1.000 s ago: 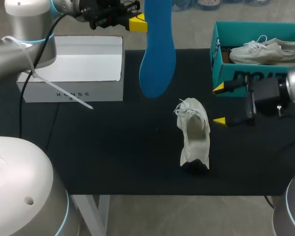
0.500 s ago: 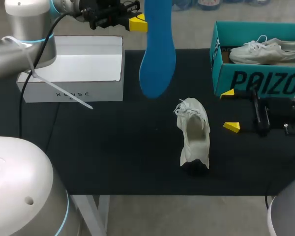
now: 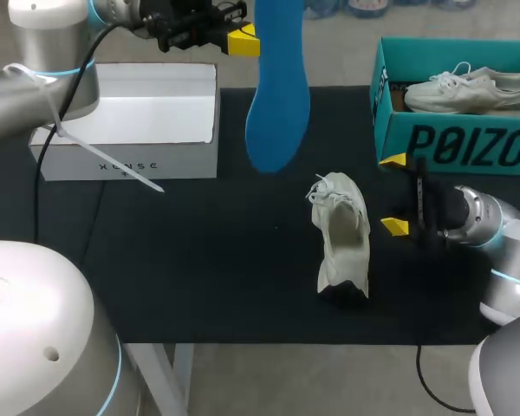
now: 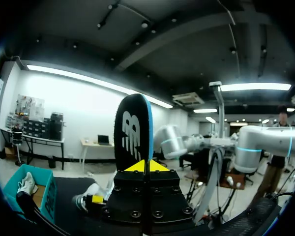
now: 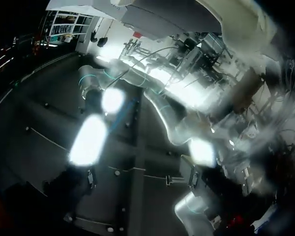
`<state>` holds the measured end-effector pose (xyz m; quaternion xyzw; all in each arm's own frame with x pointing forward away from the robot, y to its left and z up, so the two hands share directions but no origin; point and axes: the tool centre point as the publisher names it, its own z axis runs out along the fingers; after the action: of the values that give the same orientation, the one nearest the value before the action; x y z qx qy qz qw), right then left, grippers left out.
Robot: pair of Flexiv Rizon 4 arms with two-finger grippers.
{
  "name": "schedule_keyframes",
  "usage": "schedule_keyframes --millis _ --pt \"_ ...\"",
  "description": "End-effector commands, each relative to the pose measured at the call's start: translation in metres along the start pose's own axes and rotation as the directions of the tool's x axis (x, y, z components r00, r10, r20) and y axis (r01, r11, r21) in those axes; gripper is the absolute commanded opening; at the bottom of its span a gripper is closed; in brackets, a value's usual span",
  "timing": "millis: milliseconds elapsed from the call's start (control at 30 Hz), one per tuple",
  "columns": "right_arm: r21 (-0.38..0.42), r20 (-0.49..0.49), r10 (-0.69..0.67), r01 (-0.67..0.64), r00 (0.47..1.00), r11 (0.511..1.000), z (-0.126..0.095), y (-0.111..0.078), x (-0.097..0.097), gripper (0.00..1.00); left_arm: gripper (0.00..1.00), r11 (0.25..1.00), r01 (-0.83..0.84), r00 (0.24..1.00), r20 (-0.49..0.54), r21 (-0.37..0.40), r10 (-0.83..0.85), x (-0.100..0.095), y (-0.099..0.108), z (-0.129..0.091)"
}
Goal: Take the shoe out of the shoebox, open the shoe tongue, remove and reinsert the insole, then place the shoe into the shoebox
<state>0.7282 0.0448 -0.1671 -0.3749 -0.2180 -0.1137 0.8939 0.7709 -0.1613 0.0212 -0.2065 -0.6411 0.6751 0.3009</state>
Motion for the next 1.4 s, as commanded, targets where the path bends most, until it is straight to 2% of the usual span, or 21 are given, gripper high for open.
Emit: schedule_keyframes --millis 33,200,267,333,367,533,633,867,1100,1400 --pt "0.328 0.01 -0.01 0.006 1.0 0.945 -0.004 0.006 0.002 1.0 0.0 1.0 -0.001 1.0 0.002 0.0 0.001 0.001 0.0 0.001" --pt "0.154 0.048 -0.101 0.092 0.994 0.984 -0.006 0.004 0.0 1.0 0.0 1.0 -0.001 1.0 0.002 0.0 0.001 0.001 0.0 0.001" --pt "0.126 0.046 -0.108 0.102 0.993 0.987 -0.008 0.003 0.0 1.0 0.0 1.0 -0.001 1.0 0.002 0.0 0.001 0.001 0.0 0.001" --pt "0.062 0.068 -0.124 0.12 0.99 0.991 -0.009 0.002 0.0 1.0 0.0 1.0 -0.001 1.0 0.002 0.0 0.001 0.001 0.0 0.001" --pt "0.067 0.065 -0.121 0.117 0.991 0.991 -0.009 0.0 0.001 1.0 0.0 1.0 -0.001 1.0 0.002 0.0 0.001 0.001 0.0 0.001" --pt "-0.049 0.108 -0.145 0.151 0.984 0.987 -0.004 -0.006 0.0 1.0 0.0 1.0 -0.001 1.0 0.002 0.0 0.001 0.001 0.0 0.001" --pt "-0.088 0.125 -0.142 0.154 0.982 0.984 0.0 -0.01 0.0 1.0 0.0 1.0 -0.001 1.0 0.002 0.0 0.001 0.001 0.0 0.001" --pt "-0.139 0.12 -0.123 0.139 0.985 0.981 0.001 -0.012 0.003 1.0 0.0 1.0 -0.001 1.0 0.002 0.0 0.001 0.001 0.0 0.001" --pt "-0.286 0.201 -0.215 0.267 0.956 0.92 0.0 -0.006 0.004 1.0 0.0 1.0 -0.001 1.0 0.002 0.0 0.001 0.001 0.0 0.001" --pt "-0.351 0.268 -0.331 0.412 0.905 0.841 -0.009 -0.001 0.008 1.0 0.0 1.0 -0.001 1.0 0.002 0.0 0.001 0.001 0.0 0.001"
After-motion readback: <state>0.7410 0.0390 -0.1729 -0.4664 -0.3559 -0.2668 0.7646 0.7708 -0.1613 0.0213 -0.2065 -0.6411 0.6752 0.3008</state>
